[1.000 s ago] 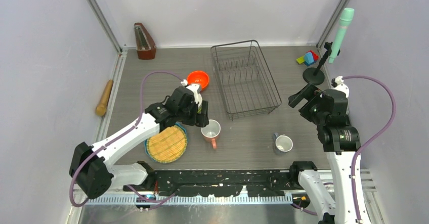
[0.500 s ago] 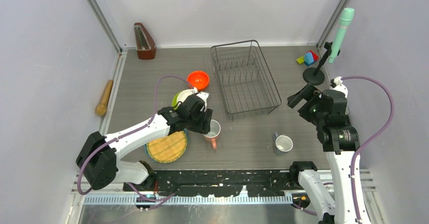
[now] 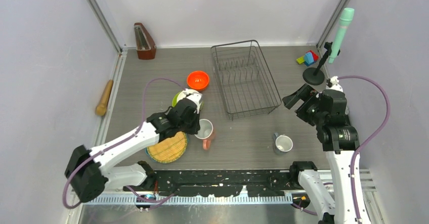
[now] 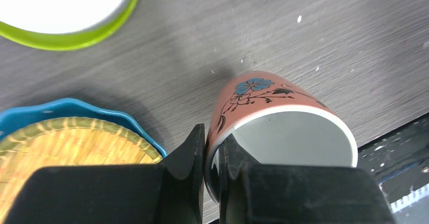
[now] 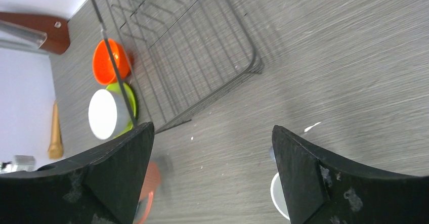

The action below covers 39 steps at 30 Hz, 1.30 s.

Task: Load the mixed dishes into the dish rack

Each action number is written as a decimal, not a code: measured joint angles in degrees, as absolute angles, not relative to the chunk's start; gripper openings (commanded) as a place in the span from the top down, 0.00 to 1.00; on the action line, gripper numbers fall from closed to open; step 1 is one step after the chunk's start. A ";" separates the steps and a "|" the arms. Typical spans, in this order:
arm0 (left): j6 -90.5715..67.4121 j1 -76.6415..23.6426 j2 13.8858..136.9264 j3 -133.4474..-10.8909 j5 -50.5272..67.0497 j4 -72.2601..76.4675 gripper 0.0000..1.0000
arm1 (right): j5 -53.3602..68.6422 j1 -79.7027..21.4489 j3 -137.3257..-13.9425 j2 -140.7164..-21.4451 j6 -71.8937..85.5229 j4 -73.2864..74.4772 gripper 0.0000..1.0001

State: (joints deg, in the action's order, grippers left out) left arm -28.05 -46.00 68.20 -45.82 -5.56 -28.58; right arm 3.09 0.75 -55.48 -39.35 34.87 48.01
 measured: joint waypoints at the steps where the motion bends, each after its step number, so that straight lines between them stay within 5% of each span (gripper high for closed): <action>1: -28.08 -46.00 65.78 -45.82 -6.48 -28.95 1.00 | 4.93 0.75 -55.51 -39.90 35.11 47.94 0.08; 19: -29.54 -38.00 46.06 -51.70 -8.62 -27.55 1.00 | 31.00 -5.69 -47.88 -46.17 51.96 25.56 0.09; 34: -46.87 -25.50 54.37 -45.15 13.87 5.98 1.00 | 29.76 -30.44 -45.82 -53.21 65.34 0.08 0.11; 39: -52.01 -25.50 56.62 -45.12 17.06 14.48 1.00 | 28.62 -32.40 -45.82 -55.07 67.48 -6.20 0.23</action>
State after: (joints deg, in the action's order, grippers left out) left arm -52.01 -25.50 56.62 -45.12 17.06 14.48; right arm 28.62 -32.40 -45.82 -55.07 67.48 -6.20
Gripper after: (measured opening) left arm 0.105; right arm 0.849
